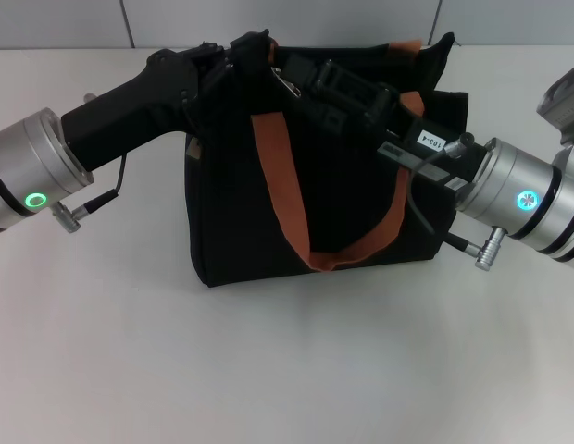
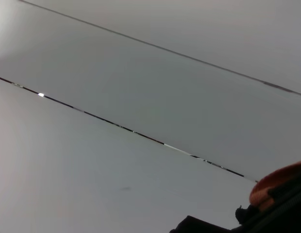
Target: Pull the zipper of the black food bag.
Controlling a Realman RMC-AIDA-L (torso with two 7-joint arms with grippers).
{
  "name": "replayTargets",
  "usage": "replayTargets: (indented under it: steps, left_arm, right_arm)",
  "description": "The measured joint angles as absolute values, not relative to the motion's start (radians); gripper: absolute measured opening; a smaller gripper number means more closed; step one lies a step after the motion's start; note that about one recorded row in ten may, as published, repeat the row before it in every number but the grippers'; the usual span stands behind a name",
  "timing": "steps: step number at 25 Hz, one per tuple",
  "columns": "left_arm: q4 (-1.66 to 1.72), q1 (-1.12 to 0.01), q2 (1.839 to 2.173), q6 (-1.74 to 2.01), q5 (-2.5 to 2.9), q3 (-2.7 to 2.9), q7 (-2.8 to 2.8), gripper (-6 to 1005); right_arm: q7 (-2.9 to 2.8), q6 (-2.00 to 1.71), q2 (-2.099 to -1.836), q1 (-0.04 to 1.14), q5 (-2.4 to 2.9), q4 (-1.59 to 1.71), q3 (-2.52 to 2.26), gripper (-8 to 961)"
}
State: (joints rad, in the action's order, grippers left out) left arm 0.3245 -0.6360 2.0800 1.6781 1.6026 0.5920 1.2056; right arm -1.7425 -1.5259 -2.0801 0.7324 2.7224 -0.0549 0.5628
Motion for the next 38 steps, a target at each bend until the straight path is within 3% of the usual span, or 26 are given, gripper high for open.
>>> replayTargets:
  steps: [10,21,32,38]
  left_arm:
    - [0.308,-0.639,2.080,1.676,1.602,0.592,1.177,43]
    - [0.310,-0.640,2.080,1.674,1.598,0.592,1.177,43]
    - [0.310,-0.640,2.080,1.671,1.598,0.590,1.177,44]
    - [0.310,-0.640,2.080,1.670,1.598,0.585,1.177,44]
  right_arm:
    - [-1.743,-1.521,-2.080,0.750,2.722,-0.053,0.559,754]
    - [-1.743,-1.523,-2.080,0.748,2.719,-0.049,0.567,649]
    - [-1.743,-1.526,-2.079,0.756,2.721,-0.053,0.558,202]
    - [-1.705,-1.520,-2.079,0.754,2.727,-0.048,0.547,207]
